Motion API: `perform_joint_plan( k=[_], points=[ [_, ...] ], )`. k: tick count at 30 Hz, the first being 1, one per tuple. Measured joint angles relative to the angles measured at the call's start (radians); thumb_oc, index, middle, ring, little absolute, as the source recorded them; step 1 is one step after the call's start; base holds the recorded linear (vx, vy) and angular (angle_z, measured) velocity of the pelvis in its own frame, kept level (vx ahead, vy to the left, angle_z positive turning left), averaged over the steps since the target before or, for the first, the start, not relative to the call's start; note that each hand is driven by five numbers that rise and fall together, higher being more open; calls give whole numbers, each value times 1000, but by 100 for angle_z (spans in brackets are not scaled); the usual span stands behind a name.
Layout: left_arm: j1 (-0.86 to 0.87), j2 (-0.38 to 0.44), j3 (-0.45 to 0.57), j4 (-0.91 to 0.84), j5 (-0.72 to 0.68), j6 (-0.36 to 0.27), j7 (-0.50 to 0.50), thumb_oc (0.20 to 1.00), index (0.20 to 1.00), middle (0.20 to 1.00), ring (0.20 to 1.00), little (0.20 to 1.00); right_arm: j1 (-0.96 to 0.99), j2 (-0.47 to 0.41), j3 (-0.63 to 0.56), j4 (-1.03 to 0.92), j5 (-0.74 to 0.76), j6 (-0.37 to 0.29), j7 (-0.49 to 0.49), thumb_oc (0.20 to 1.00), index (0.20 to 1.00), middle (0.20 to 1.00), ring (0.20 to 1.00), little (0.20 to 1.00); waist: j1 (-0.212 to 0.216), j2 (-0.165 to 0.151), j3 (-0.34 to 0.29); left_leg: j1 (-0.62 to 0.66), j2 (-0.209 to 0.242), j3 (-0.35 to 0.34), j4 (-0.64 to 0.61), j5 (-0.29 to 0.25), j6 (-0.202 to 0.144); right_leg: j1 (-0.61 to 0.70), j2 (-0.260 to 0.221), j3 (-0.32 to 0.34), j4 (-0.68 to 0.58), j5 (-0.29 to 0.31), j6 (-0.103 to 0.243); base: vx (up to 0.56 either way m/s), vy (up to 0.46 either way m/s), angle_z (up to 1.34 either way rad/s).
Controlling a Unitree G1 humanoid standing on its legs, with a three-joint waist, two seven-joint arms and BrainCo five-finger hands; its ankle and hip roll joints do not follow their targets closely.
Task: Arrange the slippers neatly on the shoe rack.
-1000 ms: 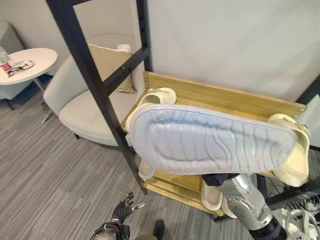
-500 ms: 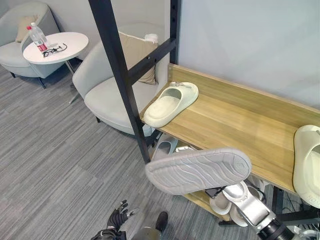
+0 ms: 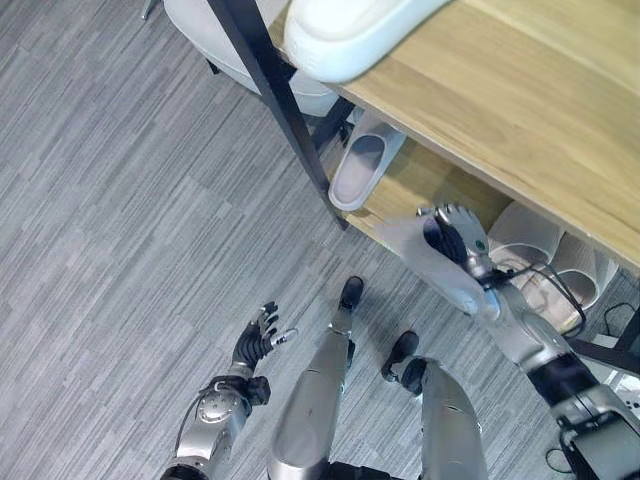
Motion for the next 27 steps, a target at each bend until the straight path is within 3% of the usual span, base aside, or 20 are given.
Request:
perform_joint_plan(
  k=[6,12,17,20,27],
  points=[
    [28,15,1,-34,-26,-10,-13,1000,1000,1000,1000,1000,-28,-20,-115,28,-25,50,-117,200,200,200,200,200,18,-11,-21,-88,-21,-17,65,2,2,-74,-19,-6,73,-22,11,9,-16,14],
    [50,29,0,-29,-26,-9,-35,1000,1000,1000,1000,1000,-50,-49,-115,130,-24,81,-144,200,200,200,200,200,19,-38,-66,-120,-28,-32,81,4,5,-90,-17,-20,78,-35,11,11,-19,12],
    [52,44,0,-35,-43,-8,-46,1000,1000,1000,1000,1000,-90,-113,-113,212,-11,107,-142,200,200,200,200,200,19,-39,-74,-179,-40,-51,101,2,2,-146,-30,-32,115,-49,6,18,17,9],
    [48,49,1,-64,-64,-7,-45,1000,1000,1000,1000,1000,-161,-123,-21,239,-25,112,-139,200,200,200,200,200,17,-39,-75,-254,-45,-49,133,-3,-5,-223,-39,-28,145,-50,2,21,48,-2],
    [52,49,0,-70,-64,-8,-45,1000,1000,1000,1000,1000,-258,-124,41,273,-58,133,-134,200,200,200,200,200,24,-39,-75,-260,-54,-40,114,-3,-5,-233,-50,-22,141,-55,9,51,15,2]
  ],
)
